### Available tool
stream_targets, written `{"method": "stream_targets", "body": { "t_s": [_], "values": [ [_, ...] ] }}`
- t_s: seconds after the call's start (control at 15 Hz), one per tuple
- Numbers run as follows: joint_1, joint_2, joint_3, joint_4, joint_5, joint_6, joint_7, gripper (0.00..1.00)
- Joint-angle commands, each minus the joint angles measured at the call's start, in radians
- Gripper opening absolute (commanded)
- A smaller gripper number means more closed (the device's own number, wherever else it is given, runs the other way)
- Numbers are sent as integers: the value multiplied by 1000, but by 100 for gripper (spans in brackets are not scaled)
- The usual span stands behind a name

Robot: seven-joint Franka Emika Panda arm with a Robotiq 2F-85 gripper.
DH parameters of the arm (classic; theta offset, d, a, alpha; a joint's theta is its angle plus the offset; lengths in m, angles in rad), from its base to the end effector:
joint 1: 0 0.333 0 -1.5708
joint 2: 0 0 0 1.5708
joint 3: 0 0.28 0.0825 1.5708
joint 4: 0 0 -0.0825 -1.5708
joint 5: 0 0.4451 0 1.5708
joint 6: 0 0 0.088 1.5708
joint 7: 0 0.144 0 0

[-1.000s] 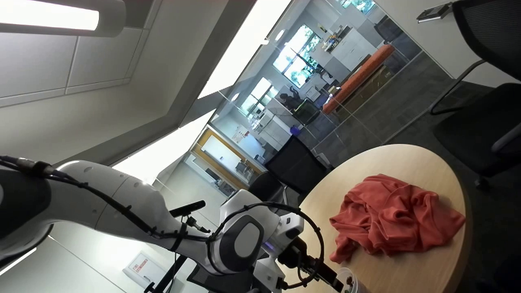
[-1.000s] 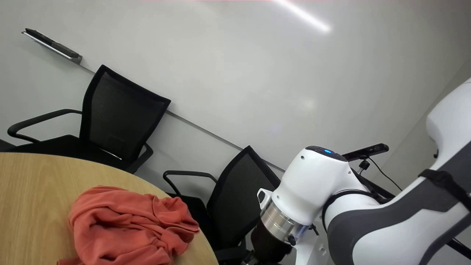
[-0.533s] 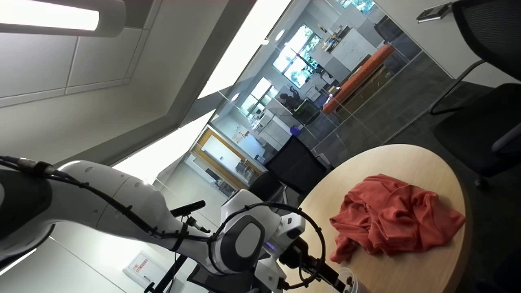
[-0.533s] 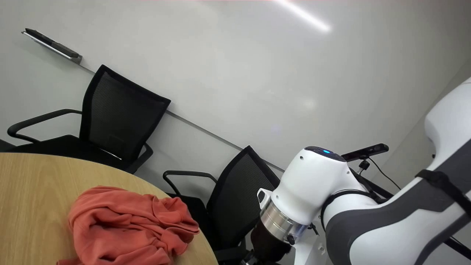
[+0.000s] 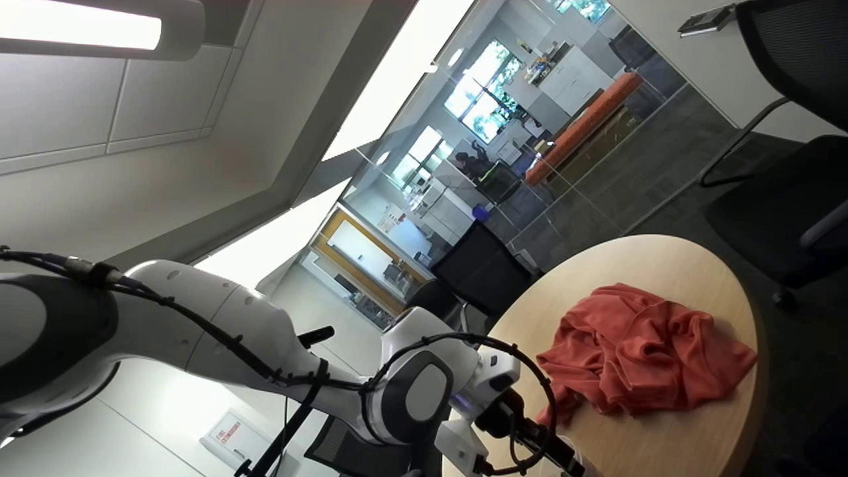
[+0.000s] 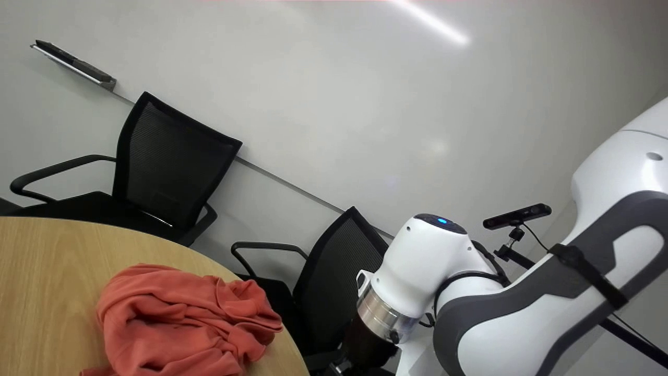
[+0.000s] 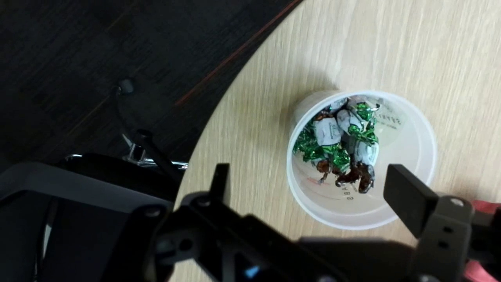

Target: Pour the sweets in the cup onto the table

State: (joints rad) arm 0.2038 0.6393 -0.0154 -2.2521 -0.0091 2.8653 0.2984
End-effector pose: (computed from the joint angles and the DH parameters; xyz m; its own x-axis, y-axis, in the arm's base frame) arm 0.4989 0.0936 -0.0485 0.9949 -0.0983 -0.0216 -0.0979 -0.9950 0.0186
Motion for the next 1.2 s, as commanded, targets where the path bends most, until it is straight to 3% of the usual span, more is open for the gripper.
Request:
{"method": "stream_targets", "body": {
  "t_s": [0.0, 0.13, 0.2, 0.27, 0.87, 0.93, 1.13],
  "values": [
    [-17, 66, 11, 60, 32, 2, -26, 100],
    [-19, 96, 8, 85, 33, -6, -28, 100],
    [-23, 110, 10, 95, 33, -4, -32, 75],
    [-24, 120, 9, 104, 33, -5, -33, 74],
    [-30, 147, 16, 133, 33, -3, -39, 5],
    [-33, 145, 21, 133, 33, -7, -44, 1],
    [-43, 125, 39, 133, 25, -23, -78, 0]
  ]
}}
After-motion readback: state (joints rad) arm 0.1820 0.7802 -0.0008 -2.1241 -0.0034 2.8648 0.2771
